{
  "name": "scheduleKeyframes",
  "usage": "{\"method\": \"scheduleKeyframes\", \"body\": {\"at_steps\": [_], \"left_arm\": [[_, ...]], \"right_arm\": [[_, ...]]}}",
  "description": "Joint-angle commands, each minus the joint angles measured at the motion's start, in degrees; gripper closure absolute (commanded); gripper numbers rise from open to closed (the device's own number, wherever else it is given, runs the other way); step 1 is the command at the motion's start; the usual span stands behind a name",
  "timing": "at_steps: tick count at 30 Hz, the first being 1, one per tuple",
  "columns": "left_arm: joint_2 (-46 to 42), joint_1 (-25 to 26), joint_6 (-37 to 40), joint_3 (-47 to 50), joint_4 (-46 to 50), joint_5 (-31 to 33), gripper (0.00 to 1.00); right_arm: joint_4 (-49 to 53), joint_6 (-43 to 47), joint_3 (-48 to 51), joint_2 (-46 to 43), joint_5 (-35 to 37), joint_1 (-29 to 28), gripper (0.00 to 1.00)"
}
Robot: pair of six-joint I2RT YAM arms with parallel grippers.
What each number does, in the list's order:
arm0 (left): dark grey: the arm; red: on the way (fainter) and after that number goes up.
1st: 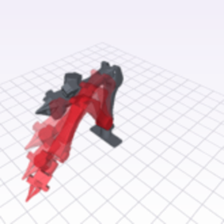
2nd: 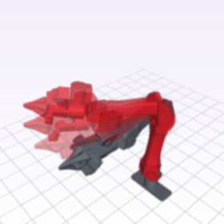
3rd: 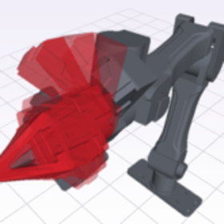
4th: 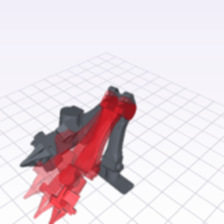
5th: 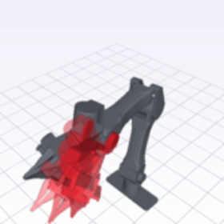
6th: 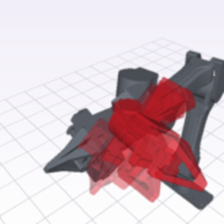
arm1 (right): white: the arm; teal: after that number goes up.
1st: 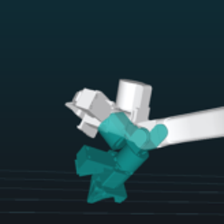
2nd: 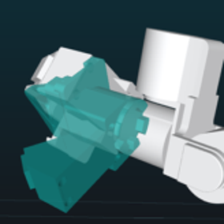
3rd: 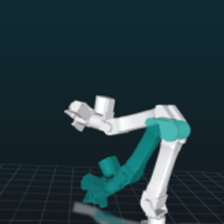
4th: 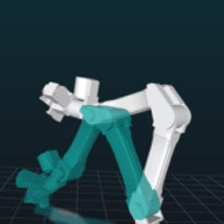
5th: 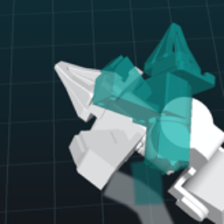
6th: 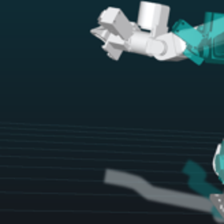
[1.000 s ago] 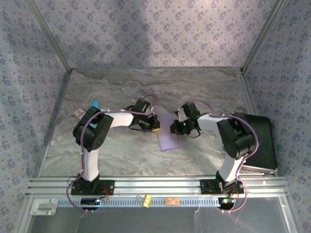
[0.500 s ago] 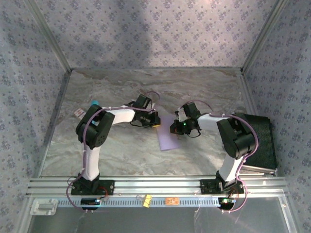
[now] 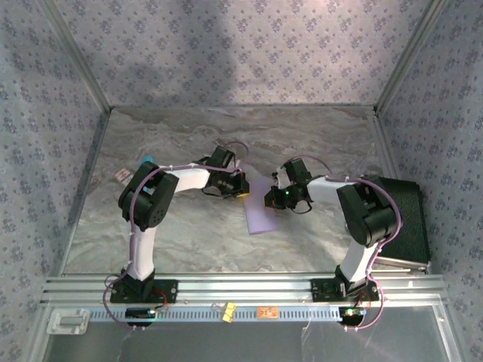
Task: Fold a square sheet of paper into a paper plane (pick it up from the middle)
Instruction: First fold the square sheet of paper in half at the center of the table.
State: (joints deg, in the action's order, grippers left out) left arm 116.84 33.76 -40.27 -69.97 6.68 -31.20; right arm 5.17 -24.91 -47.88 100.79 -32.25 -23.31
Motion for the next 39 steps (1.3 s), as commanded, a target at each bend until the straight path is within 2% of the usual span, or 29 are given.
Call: {"method": "scheduleKeyframes", "body": {"at_steps": [1,5,13,22,27,39], "left_arm": [[0.4,-1.1,1.0,-1.7,2.3,2.0,0.98],[2.4,-2.2,-1.0,0.1,-1.1,1.6,0.99],[2.5,-4.4,-4.3,1.2,-2.9,5.5,1.0],[3.8,-4.7,-6.6,-2.9,0.3,8.5,1.0],[4.7,-4.7,-9.0,-4.3,3.2,12.6,1.0],[6.9,-4.6,-11.3,-9.4,6.8,14.2,1.0]], "right_arm": [[6.5,1.4,2.3,1.1,4.5,0.9,1.0],[6.3,1.4,2.9,0.9,4.5,1.1,1.0],[6.0,1.9,4.1,0.3,4.3,1.3,1.0],[6.1,2.4,4.3,0.5,4.1,1.4,1.0],[6.0,2.6,4.4,0.5,3.8,1.5,1.0],[5.8,3.2,4.6,0.8,2.9,1.7,1.0]]}}
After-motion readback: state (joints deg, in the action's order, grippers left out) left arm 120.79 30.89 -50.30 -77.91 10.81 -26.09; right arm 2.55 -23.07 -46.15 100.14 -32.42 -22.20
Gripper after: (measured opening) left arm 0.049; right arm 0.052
